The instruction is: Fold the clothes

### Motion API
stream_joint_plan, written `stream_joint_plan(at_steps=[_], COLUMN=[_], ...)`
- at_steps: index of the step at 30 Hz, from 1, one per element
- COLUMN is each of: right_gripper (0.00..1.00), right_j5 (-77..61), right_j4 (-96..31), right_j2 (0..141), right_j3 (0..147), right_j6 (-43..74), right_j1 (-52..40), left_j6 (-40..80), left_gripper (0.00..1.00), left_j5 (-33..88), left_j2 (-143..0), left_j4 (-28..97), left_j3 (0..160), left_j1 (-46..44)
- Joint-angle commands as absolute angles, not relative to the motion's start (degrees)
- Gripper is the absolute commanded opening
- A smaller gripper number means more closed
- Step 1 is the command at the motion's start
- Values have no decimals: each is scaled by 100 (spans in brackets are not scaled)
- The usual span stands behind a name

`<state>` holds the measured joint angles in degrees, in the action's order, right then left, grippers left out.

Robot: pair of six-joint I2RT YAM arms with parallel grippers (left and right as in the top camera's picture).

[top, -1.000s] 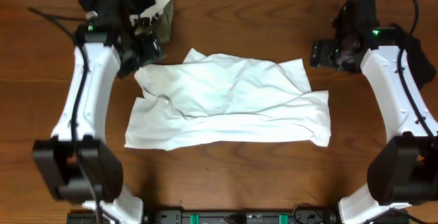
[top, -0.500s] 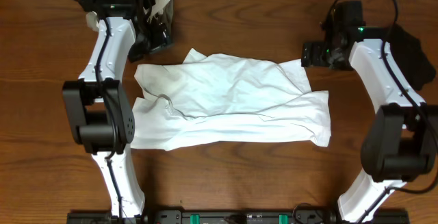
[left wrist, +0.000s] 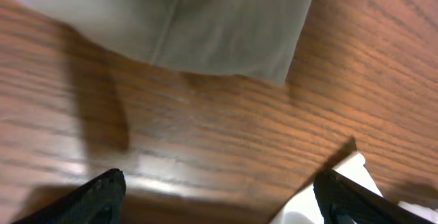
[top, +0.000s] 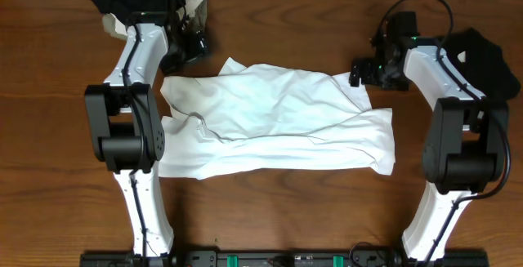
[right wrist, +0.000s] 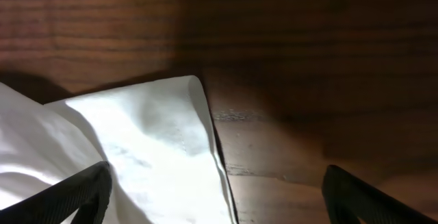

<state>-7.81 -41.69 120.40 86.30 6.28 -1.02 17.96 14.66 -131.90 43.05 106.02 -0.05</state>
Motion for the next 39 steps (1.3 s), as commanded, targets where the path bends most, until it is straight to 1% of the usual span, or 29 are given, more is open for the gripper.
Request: stream_joint_plan(at_steps=[1,10,11,13,17,25,28,30,33,35,37,39], right_gripper=[95,93,93,93,93,94,92,86,78,71,67,65], right_j5=[-886,-882,-882,-882,-812,-707,-709,-707,-709,-709,-709,-711], right_j4=[-4180,-4198,-4200,-4202,-4198,-4202,-4202,-4202,-4178,-4104,-4023,-3933], right_j2=[12132,12132,12132,12132,12132,12143,12151,12154,12154,12154,12154,12154], right_j3=[8733,8733,8733,8733,8733,8731,8731,8731,8731,8731,8731,8731], right_j6=[661,679,679,679,679,679,679,679,679,683,727,727], right_j1=[-82,-150,-161,-191,-255,-272,-270,-270,-270,-272,-276,-292], left_j6=[1732,1632,1632,1632,1570,1391,1391,1391,1391,1391,1389,1372], left_gripper=[90,89,89,85,85,85,84,75,52,35,26,21], left_j5=[1649,1616,1566,1387,773,440,360,333,333,333,333,333], left_j2=[-13421,-13657,-13677,-13692,-13694,-13697,-13697,-13697,-13697,-13694,-13694,-13694], left_j4=[4287,4193,4195,4233,4388,4429,4442,4453,4469,4464,4438,4401], left_j3=[10722,10722,10722,10722,10722,10722,10722,10722,10722,10722,10722,10722], left_j1=[-45,-336,-377,-447,-602,-932,-1004,-1011,-1011,-1011,-1011,-1004])
